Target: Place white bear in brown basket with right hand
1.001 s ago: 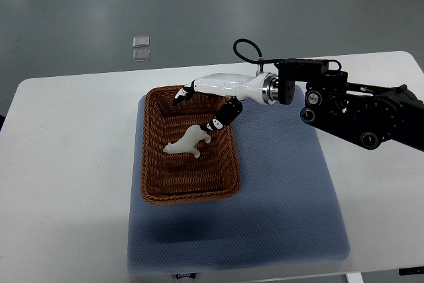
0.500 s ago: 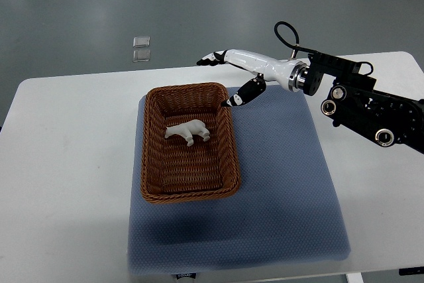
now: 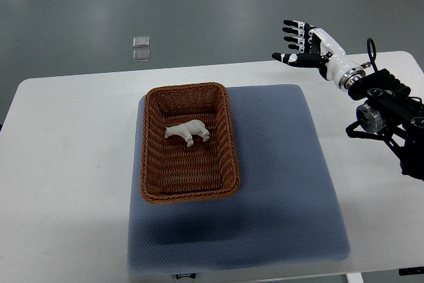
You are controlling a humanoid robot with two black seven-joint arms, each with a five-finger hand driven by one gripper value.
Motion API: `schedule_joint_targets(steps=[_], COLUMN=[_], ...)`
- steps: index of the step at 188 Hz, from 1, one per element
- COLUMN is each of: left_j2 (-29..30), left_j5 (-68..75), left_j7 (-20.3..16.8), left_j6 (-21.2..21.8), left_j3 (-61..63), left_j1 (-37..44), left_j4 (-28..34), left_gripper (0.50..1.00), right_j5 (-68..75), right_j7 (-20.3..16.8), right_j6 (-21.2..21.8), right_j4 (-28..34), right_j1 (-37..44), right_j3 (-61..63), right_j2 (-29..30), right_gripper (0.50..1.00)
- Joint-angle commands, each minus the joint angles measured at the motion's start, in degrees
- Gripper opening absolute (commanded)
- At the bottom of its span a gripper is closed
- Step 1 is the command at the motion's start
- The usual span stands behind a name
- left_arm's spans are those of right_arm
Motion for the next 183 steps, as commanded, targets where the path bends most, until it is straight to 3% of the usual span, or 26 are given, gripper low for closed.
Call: schedule_joint_targets(steps=[1,41,67,183], left_j2=[0.0,0.0,0.0,0.0], left_j5=[-0.04,-0.04,0.05,0.05], left_j7=[0.0,0.0,0.0,0.0], left_j6=[0.0,0.0,0.0,0.0], left_j3=[0.03,0.03,-0.06,0.03], left_j1=[-0.01,0.08,0.08,-0.01], left_j4=[0.0,0.0,0.0,0.0], left_gripper=[1.0,1.0,1.0,1.0], right_j5=[5.89,11.07,17.75,18.19], right_j7=[0.0,-0.09,-2.55,-1.14], right_j6=[-0.2,-0.03,-0.12,0.5], right_j4=[-1.48,-4.21,-4.39,-4.03], right_j1=[-0.94,-1.3,-1.21,-1.82], right_j3=[0.0,0.35,0.35,0.7], right_j2=[0.43,0.6,0.43,1.13], right_gripper=[0.895,0.907,0.915,0.928])
